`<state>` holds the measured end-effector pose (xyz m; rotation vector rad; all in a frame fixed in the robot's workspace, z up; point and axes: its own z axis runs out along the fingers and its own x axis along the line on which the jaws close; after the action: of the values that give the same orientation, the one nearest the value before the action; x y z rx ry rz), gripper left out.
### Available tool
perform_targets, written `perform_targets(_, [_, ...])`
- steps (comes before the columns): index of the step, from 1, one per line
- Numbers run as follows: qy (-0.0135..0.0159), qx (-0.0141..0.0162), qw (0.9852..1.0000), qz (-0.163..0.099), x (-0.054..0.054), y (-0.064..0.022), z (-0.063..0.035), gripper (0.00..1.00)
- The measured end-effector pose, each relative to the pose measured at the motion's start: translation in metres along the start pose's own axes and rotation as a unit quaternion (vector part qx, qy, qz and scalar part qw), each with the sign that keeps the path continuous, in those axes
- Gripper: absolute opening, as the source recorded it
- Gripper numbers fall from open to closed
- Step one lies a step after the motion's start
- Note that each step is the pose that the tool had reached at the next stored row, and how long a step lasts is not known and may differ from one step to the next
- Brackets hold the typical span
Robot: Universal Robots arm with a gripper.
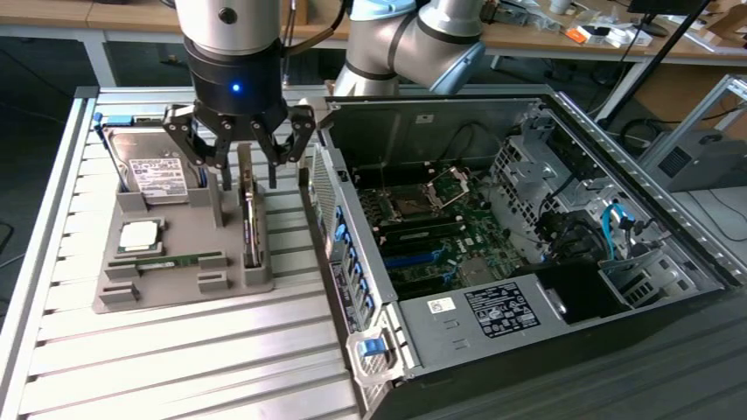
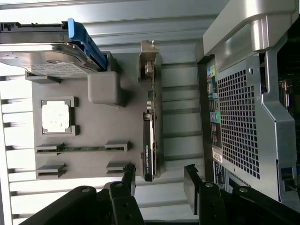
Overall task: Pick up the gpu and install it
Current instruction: 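Pick up the gpu and move the gpu toward the slot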
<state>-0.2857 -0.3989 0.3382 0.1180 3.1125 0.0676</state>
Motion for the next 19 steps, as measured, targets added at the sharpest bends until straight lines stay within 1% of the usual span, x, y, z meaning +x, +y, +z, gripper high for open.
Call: perform_targets(19, [0.0000, 0.0000, 1.0000, 0.000, 0.0001, -0.0002, 0.0044, 0.54])
